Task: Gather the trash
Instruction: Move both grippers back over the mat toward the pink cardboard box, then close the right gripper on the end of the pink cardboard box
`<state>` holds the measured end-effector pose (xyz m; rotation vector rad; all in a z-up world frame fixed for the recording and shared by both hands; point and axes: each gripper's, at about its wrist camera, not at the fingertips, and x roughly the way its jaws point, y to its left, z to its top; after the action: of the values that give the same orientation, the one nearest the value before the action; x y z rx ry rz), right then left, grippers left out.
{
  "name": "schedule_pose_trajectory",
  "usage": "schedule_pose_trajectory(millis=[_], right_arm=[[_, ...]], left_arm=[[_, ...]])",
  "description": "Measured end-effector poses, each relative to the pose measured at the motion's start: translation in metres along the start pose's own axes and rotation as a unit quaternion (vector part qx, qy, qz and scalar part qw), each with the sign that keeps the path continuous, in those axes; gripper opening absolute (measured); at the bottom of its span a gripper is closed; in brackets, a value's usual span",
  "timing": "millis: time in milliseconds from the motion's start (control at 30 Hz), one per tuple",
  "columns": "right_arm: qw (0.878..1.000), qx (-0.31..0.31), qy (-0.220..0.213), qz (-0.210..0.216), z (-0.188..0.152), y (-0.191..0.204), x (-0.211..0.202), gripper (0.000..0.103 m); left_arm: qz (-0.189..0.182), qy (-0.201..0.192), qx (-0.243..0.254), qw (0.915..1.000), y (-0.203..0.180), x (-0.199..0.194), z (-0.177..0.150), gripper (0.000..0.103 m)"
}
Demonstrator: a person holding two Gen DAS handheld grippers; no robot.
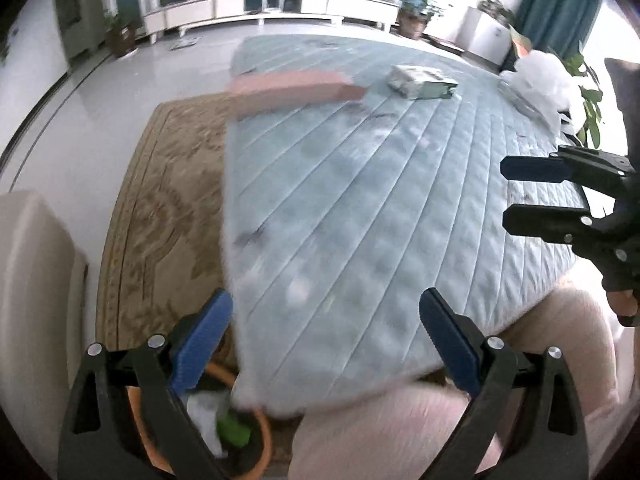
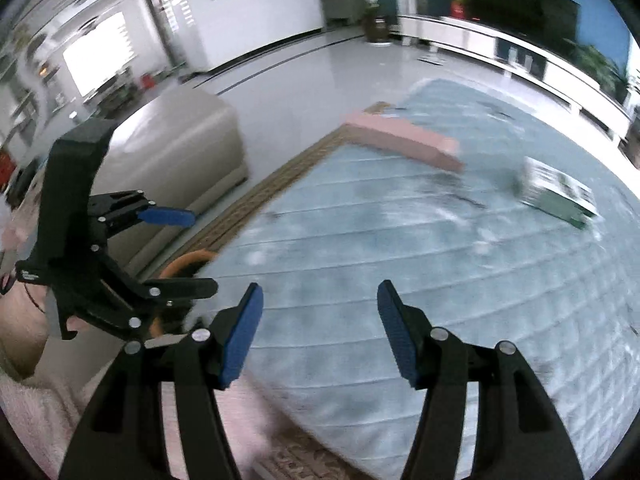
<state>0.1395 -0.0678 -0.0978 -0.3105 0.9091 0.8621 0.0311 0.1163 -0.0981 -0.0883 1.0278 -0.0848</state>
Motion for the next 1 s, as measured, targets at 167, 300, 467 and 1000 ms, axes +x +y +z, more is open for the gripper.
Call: schedule_pose_trajectory(millis=[167,300,467,1000], right_arm=[[0.999,0.025,-0.007,-0.035,0.012,-0.07,0.006,0.062],[0.998,0.042,-0.005,-0.056,0.027,-0.123,0.02,0.064],[0.998,0.02,-0.003,-0.052,0.054,-0.153,0.053,0.064],[0.997,-0.066,0.031,0.006,0.123,-0.128,0.172,0.034]], left_arm=[[0.006,0.006,0.027,0.9996,-0.022,0.036,0.051,0.093],[0.027,0.01,0.039,0.9988,-0.02,0.059,0.085,0.093],[0.049,0.016,0.038,0.9979,-0.002,0.085,0.118,0.093],[0.053,0.036,0.042,0.9971,0.023,0.132,0.126,0.093]])
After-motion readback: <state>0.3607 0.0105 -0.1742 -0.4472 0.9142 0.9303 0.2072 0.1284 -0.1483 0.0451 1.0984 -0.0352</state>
